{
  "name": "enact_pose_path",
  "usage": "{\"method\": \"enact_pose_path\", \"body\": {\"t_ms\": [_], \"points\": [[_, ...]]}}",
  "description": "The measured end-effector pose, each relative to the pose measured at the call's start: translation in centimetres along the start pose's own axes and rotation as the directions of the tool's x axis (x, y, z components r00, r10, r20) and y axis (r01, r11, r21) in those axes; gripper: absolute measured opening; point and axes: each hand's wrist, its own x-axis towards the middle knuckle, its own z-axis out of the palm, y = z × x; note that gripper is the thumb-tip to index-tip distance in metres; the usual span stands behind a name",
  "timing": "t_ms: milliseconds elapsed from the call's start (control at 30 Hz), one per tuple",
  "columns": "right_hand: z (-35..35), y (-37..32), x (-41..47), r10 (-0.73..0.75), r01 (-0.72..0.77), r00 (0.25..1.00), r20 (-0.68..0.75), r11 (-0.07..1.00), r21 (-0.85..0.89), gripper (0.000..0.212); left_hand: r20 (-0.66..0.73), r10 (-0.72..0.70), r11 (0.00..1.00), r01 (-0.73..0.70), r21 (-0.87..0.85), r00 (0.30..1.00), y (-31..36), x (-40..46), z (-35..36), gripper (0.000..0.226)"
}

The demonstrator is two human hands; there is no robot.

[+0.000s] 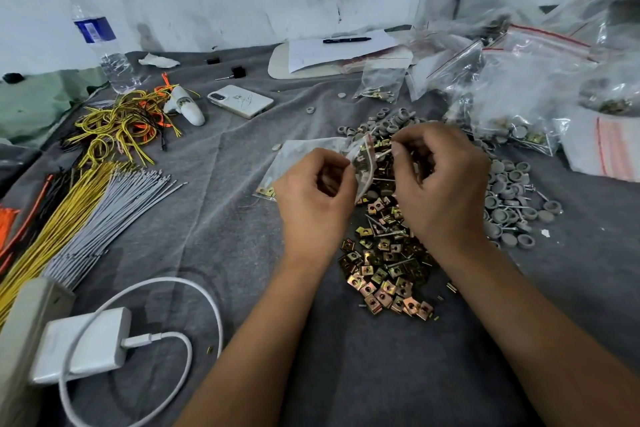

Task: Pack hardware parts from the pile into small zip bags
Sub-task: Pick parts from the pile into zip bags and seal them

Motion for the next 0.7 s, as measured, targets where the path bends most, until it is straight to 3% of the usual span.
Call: {"method": "enact_pose_path", "body": {"t_ms": [200, 333, 400, 467, 533, 600, 700], "points": [[1.1, 0.2, -0.5, 0.101, -0.133, 0.927, 0.361, 0.989, 0.064, 0.017, -0.005, 0.089, 0.992, -0.089, 0.089, 0.996, 0.3, -0.2, 0.2, 0.008], [0.8, 0.7, -0.1, 0.134, -0.158, 0.952, 0.276, 0.985, 0.066, 0.011, -0.038, 0.100, 0.990, -0.096, 0.105, 0.994, 0.4, -0.2, 0.2, 0.009], [0.3, 1.1, 0.2, 0.157, -0.167, 0.941, 0.300, 0.986, 0.008, 0.006, -0.069, 0.089, 0.991, -0.081, 0.108, 0.994, 0.5, -0.3, 0.2, 0.009], [-0.1, 1.7, 0.3, 0.174, -0.136, 0.854, 0.490, 0.984, -0.112, 0.014, -0.108, 0.084, 0.992, -0.074, 0.100, 0.991, 0.6, -0.3, 0.2, 0.007], [-0.3, 2.1, 0.3, 0.170, 0.006, 0.712, 0.681, 0.969, -0.248, 0.029, -0.098, 0.124, 0.984, -0.110, 0.142, 0.987, 0.8, -0.5, 0.2, 0.007], [-0.2, 2.1, 0.3, 0.156, 0.103, 0.630, 0.761, 0.954, -0.281, 0.034, 0.013, 0.158, 0.962, -0.157, 0.225, 0.987, 1.1, -0.9, 0.2, 0.008], [-0.5, 2.1, 0.5, 0.137, 0.106, 0.586, 0.799, 0.964, -0.243, 0.025, 0.249, 0.085, 0.944, -0.158, 0.290, 0.965, 1.7, -1.6, 0.8, 0.007]]}}
